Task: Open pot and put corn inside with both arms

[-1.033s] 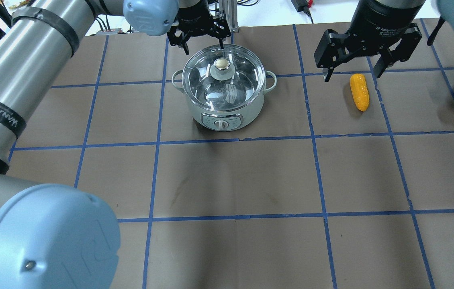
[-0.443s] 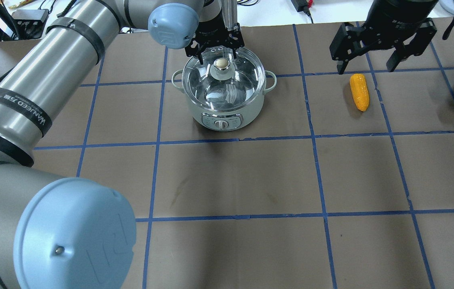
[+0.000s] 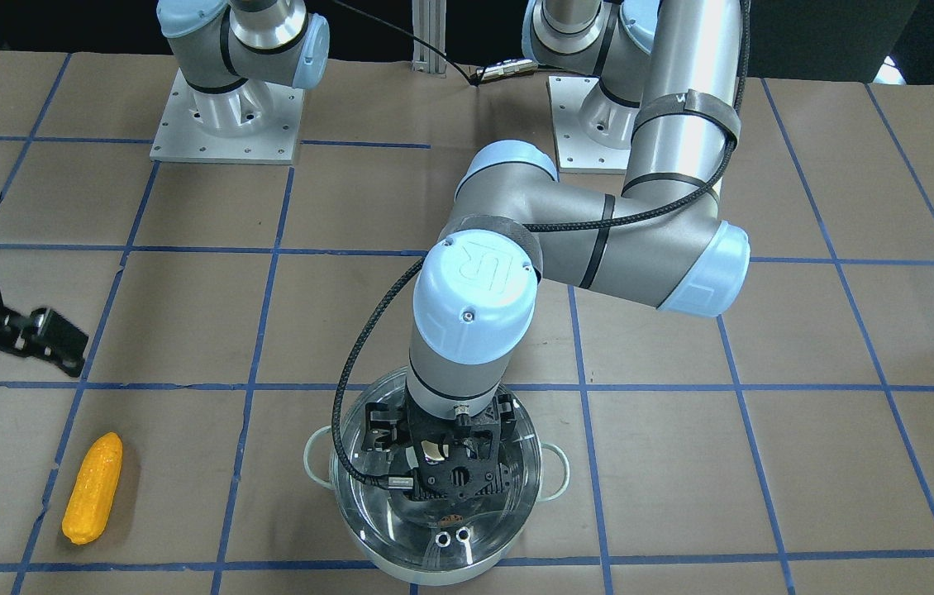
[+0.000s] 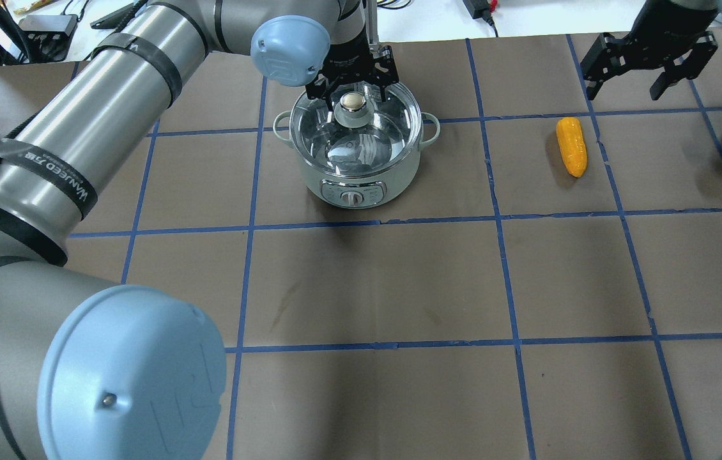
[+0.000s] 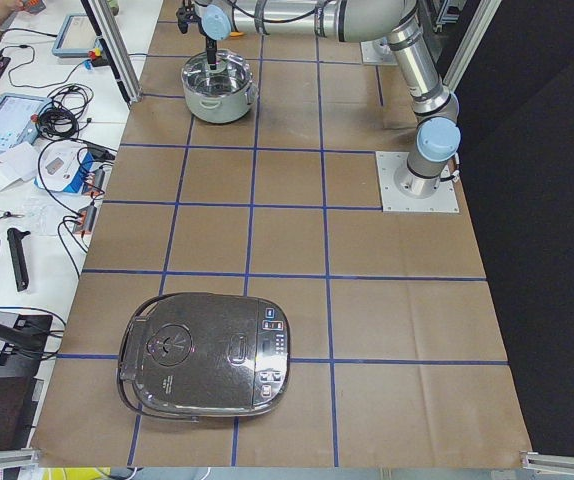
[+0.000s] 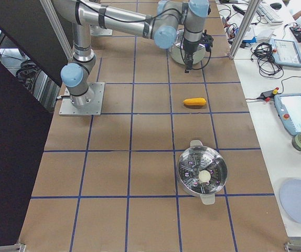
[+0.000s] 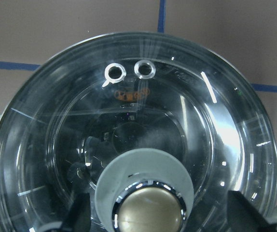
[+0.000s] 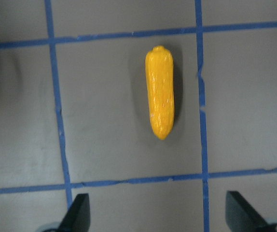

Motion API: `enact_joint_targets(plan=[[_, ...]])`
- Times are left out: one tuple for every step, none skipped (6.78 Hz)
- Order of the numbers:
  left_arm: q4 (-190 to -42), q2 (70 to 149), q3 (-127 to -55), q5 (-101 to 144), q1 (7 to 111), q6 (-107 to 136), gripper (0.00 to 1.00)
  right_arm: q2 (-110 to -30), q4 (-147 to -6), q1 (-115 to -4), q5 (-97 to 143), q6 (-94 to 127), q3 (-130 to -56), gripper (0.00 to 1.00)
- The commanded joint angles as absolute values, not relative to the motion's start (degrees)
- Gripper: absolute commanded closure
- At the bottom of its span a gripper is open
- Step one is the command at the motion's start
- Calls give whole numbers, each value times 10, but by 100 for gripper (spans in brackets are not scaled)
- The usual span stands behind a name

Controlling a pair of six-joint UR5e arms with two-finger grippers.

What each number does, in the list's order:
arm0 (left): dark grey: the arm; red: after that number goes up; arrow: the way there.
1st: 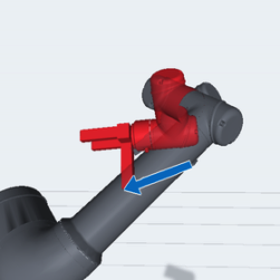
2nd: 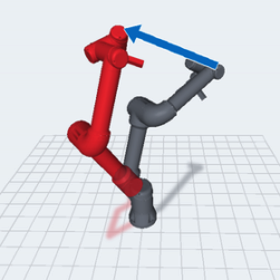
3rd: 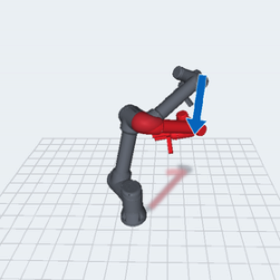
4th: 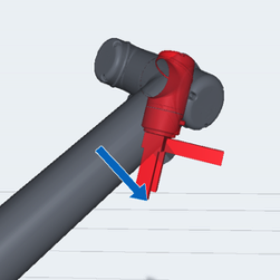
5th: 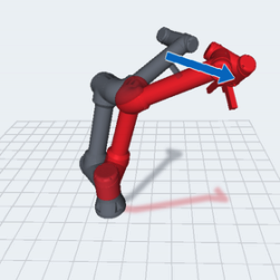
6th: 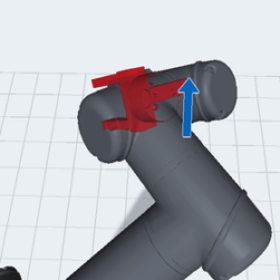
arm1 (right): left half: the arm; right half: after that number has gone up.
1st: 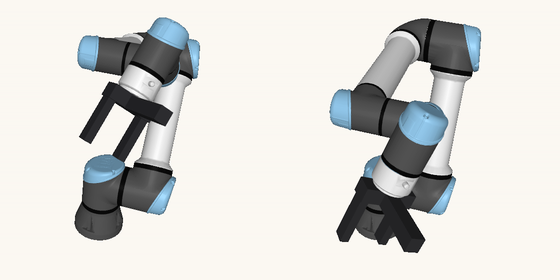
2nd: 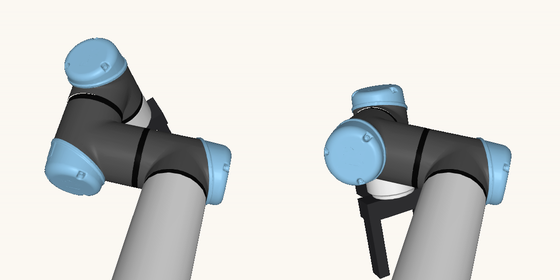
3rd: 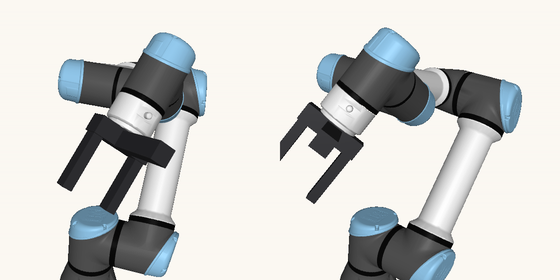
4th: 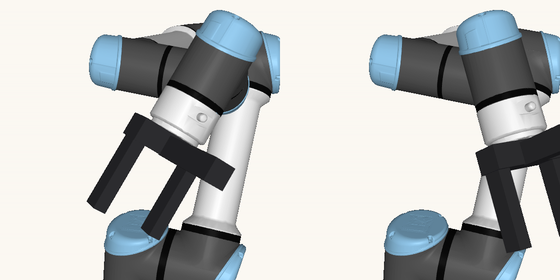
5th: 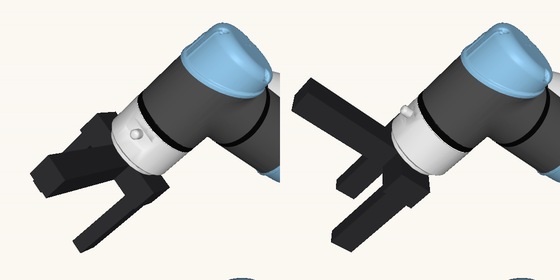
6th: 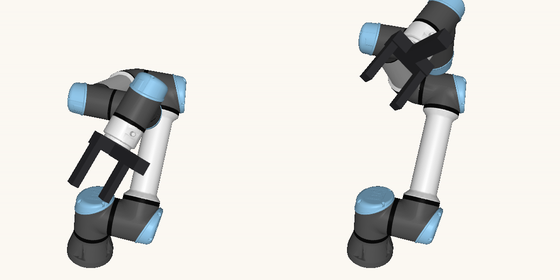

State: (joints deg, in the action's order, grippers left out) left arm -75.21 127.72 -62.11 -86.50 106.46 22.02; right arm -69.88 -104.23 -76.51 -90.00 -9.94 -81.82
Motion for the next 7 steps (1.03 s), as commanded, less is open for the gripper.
enact_joint_targets(plan=[[-752,1277,-621,-867,1065,214,82,-570,-1204,-760,-895,-110,-827,9],[-752,1276,-621,-866,1064,214,98,-539,-1239,-760,-894,-111,-822,10],[-753,1271,-620,-867,1065,213,98,-523,-1259,-760,-894,-111,-827,12],[-765,1252,-614,-868,1062,209,98,-521,-1260,-760,-893,-110,-835,24],[-806,1218,-618,-871,1050,170,98,-522,-1264,-760,-892,-108,-852,33],[-845,1184,-627,-876,1002,77,98,-522,-1261,-760,-892,-105,-858,50],[-870,1171,-634,-876,939,15,98,-526,-1257,-760,-893,-105,-857,78]])
